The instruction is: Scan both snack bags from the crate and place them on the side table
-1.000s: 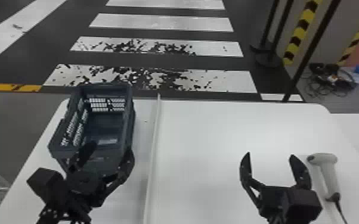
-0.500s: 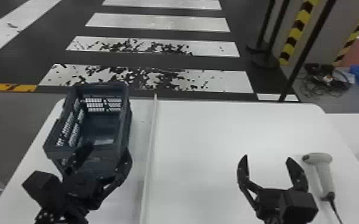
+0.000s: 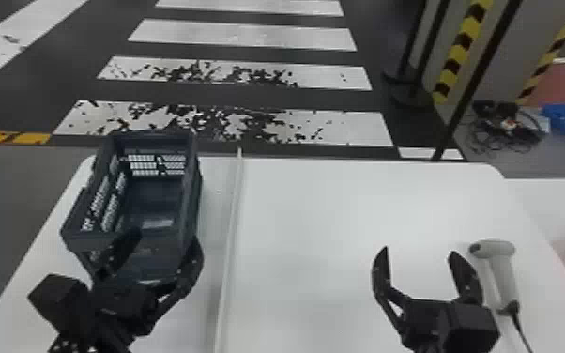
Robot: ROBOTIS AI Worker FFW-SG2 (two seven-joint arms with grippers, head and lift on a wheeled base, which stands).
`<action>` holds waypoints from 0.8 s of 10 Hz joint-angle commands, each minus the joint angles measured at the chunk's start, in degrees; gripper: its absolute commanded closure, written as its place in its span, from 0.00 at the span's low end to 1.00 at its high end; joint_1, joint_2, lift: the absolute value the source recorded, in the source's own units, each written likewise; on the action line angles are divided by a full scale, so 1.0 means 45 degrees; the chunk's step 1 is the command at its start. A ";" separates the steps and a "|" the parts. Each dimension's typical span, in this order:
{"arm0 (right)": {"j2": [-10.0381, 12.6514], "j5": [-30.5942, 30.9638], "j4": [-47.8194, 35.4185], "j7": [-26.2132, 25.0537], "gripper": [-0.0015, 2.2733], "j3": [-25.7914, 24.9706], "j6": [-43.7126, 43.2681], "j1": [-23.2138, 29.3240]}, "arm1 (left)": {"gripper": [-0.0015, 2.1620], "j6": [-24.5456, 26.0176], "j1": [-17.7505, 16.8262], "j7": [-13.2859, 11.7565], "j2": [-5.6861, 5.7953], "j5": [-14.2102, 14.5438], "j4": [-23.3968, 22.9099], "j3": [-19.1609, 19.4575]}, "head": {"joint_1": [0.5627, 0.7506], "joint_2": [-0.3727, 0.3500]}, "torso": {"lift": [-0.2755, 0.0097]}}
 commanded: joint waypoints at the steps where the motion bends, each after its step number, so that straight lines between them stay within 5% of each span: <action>1: 0.0031 0.0004 -0.0011 -0.0001 0.03 -0.0005 -0.0078 0.0035 | 0.04 0.0005 0.0126 -0.0003 -0.0005 -0.0058 -0.0119 0.0058 | 0.70 0.45 | 0.63; 8: 0.0031 0.0024 -0.0031 -0.0001 0.03 0.0034 -0.0038 0.0054 | 0.04 0.0240 0.0478 0.0037 0.0015 -0.0253 -0.0510 0.0038 | 0.70 0.44 | 0.63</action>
